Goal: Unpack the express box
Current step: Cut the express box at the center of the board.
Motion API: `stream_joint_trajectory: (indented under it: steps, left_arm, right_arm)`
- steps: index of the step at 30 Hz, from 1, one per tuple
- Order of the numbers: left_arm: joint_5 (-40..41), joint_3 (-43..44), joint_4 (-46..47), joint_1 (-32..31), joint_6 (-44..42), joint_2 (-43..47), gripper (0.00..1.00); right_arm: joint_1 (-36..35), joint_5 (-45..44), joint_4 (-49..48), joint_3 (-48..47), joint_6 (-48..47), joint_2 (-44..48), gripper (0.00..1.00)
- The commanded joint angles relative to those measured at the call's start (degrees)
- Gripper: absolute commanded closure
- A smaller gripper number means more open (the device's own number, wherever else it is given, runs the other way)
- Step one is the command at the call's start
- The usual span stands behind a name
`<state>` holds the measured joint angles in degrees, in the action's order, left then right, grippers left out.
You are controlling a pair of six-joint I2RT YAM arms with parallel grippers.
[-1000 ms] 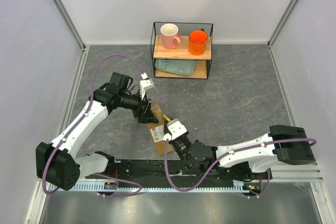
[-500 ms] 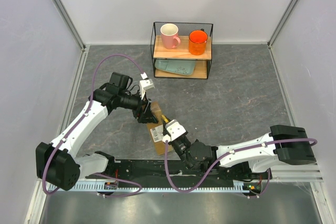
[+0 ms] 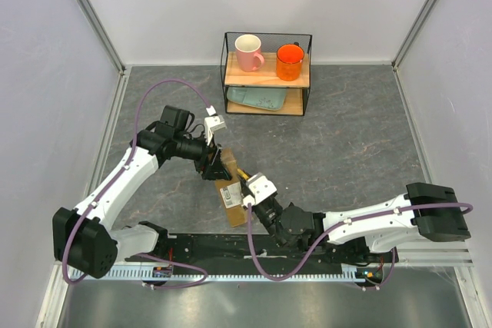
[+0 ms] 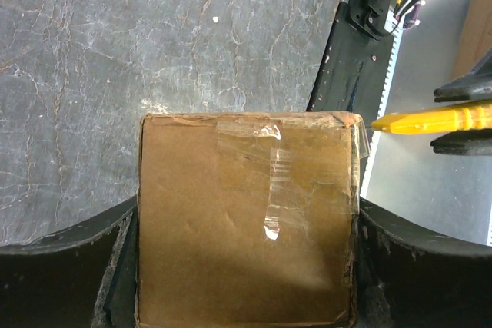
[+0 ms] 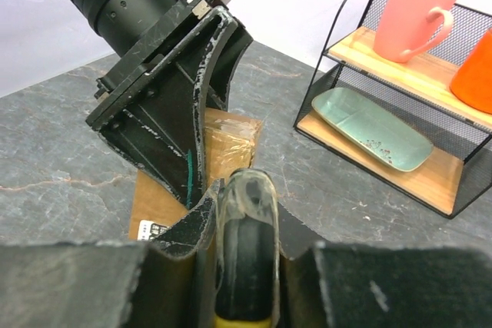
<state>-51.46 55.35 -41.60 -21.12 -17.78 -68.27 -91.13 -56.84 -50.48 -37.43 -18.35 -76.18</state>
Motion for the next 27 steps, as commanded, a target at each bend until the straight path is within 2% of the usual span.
stream_joint_trajectory:
  steps: [1,17,23,27]
  left_arm:
    - [1.45,2.13,3.72,0.12,0.55,-0.99,0.83]
    - [1.19,2.04,3.90,0.12,0.73,-0.46,0.84]
    - [1.89,2.39,3.81,0.12,0.29,-0.28,0.84]
    - [4.87,8.08,0.57,0.12,-3.22,-0.98,0.84]
  right_arm:
    - [-0.62,2.96,3.10,-0.28,5.86,1.56,1.00]
    - [-3.00,-2.92,6.53,3.24,9.73,-1.95,1.00]
    - [-3.00,-3.80,8.11,3.68,9.56,0.15,1.00]
    - [-3.17,-3.63,11.18,2.71,8.51,5.06,1.00]
